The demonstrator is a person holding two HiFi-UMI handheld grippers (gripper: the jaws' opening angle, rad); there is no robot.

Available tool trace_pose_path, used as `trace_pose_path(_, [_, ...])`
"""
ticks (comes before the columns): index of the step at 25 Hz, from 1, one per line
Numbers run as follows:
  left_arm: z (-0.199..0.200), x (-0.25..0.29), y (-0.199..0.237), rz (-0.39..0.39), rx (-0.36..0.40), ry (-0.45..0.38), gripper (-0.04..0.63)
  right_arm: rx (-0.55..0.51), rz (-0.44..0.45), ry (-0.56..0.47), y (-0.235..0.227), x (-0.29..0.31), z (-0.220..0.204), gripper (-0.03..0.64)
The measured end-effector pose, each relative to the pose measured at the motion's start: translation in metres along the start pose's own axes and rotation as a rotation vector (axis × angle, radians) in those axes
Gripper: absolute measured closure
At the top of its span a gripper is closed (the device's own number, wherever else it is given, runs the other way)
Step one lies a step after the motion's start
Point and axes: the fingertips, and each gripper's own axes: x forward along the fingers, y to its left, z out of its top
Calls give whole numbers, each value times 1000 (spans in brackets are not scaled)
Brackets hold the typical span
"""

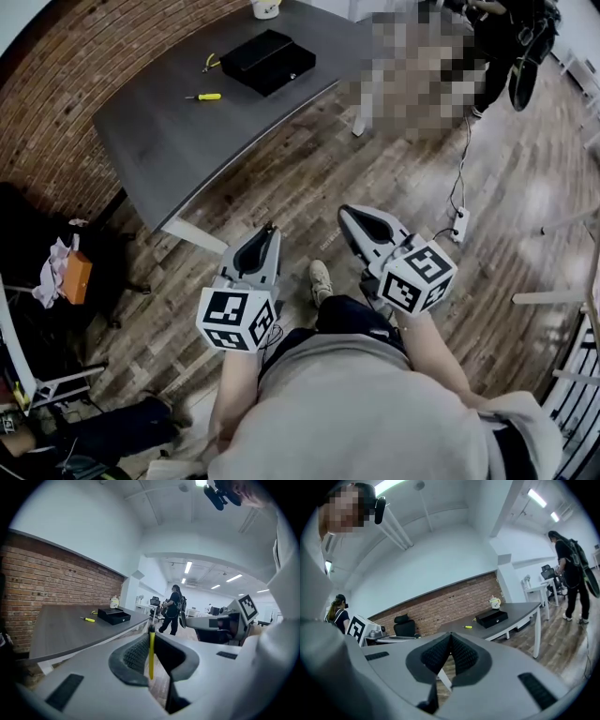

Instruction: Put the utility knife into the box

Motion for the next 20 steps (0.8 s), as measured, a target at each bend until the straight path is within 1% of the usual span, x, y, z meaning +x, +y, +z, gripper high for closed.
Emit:
trace_pose_path(5, [22,46,26,16,12,-2,538,17,9,-18,-40,40,24,611])
trace_pose_path(8, [34,75,42,23,8,-6,538,35,32,-35,-61,63,42,611])
trace_pose_path(13, [52,126,60,24,1,-21,538,23,53,4,-99,98,59,611])
trace_pose_path(16, [61,151,69,28,-1,-31,538,26,85,4,-112,115,67,611])
trace_pose_path(20, [64,176,79,37,0,-22,538,22,85,3,-133,132,76,611])
